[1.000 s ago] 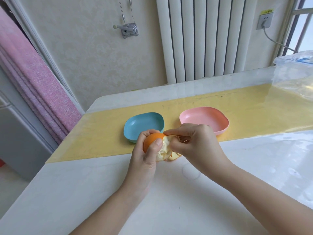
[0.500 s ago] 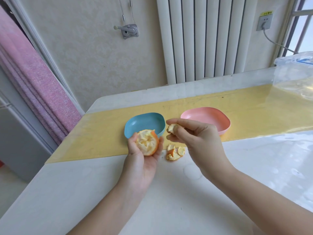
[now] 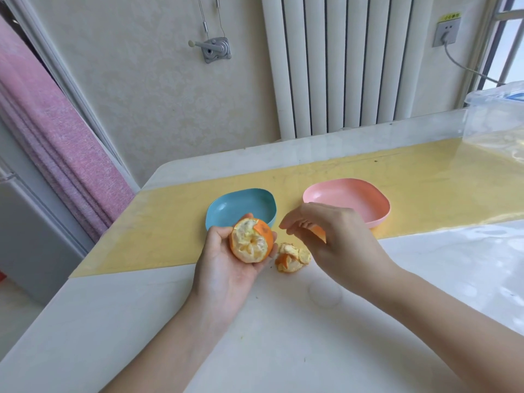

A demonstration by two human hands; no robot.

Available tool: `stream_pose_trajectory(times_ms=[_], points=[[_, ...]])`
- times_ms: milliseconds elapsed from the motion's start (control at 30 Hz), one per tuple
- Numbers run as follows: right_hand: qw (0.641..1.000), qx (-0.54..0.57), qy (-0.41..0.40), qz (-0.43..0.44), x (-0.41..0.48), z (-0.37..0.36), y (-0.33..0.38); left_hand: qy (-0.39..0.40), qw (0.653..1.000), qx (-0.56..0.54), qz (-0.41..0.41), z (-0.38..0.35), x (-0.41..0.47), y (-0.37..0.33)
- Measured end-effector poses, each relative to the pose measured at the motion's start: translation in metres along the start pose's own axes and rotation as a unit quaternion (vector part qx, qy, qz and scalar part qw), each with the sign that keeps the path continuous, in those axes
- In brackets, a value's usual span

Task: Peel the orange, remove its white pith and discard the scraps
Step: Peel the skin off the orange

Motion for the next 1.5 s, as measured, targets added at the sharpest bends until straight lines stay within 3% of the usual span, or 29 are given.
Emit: stream_pose_trajectory(times_ms=[233, 467, 767, 933, 1333, 1500], points=[[0.999, 0.041, 0.007, 0.000, 0.000, 0.000, 0.003, 0.022, 1.000, 0.021, -0.006, -0.009, -0.006, 0.001], [0.994, 0.090, 0.061, -0.013, -0.004, -0.016, 0.002, 0.097, 0.993, 0.065, -0.024, -0.027, -0.013, 0.003], [0.990, -0.114, 0.031, 0.083, -0.006, -0.023, 0.026, 0.063, 0.992, 0.100, -0.042, -0.020, -0.013, 0.007], [0.987, -0.131, 0.021, 0.091, -0.010, -0.025, 0.027, 0.050, 0.995, 0.086, -0.027, -0.017, -0.014, 0.013], [0.999, -0.016, -0.027, 0.029, -0.016, -0.014, 0.016, 0.045, 0.995, 0.075, -0.052, -0.025, -0.022, 0.007], [0.994, 0.109, 0.024, 0.003, -0.010, -0.014, 0.007, 0.047, 0.995, 0.066, -0.054, -0.028, -0.024, 0.002]])
Point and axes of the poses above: each hand's wrist, its own x-axis towards the middle knuckle, its own z-axis out of the back of the hand, y = z × x, the point moved 10 cm from there along x, towards the middle knuckle, and after that the axes turned 2 degrees about x, right-handed, at the moved point
